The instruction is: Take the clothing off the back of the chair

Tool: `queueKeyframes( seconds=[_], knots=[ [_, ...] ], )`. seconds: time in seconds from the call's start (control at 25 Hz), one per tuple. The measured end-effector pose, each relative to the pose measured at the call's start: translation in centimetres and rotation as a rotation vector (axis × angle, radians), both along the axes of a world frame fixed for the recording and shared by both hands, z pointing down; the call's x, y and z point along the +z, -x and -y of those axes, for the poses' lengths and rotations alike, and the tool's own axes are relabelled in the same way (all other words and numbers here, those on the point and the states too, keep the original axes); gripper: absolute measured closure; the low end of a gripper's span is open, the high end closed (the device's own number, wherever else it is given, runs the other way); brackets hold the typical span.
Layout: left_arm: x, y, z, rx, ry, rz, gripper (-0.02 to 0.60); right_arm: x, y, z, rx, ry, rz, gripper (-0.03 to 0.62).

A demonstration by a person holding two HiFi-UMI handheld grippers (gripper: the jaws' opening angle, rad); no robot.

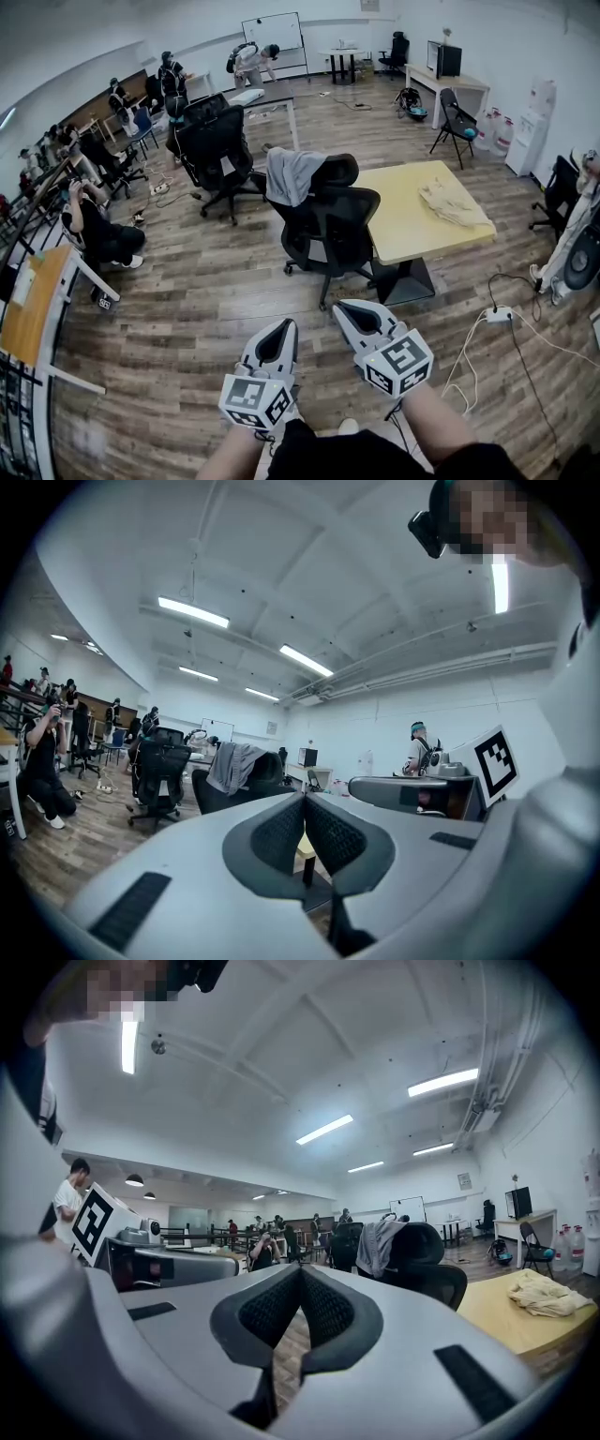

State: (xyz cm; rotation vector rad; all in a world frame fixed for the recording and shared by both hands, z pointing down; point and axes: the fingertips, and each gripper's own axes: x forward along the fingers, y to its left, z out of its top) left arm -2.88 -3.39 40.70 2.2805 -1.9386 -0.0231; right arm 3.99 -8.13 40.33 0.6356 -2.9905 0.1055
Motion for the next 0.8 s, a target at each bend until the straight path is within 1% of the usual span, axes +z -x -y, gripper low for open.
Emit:
queueKeyframes(
  seconds=[0.32, 0.8],
  knots=[
    [0.4, 2.4, 0.5, -0.012, 0.009, 0.008, 0.566, 0.1, 1.9, 1.5, 0.016, 0.008, -0.001, 0.582],
    [1.2, 8.4, 2.9, -0.011, 0.028, -0.016, 0.566, 0.3, 7.6, 5.4, 0.035, 0.026, -0.010, 0.582]
  ],
)
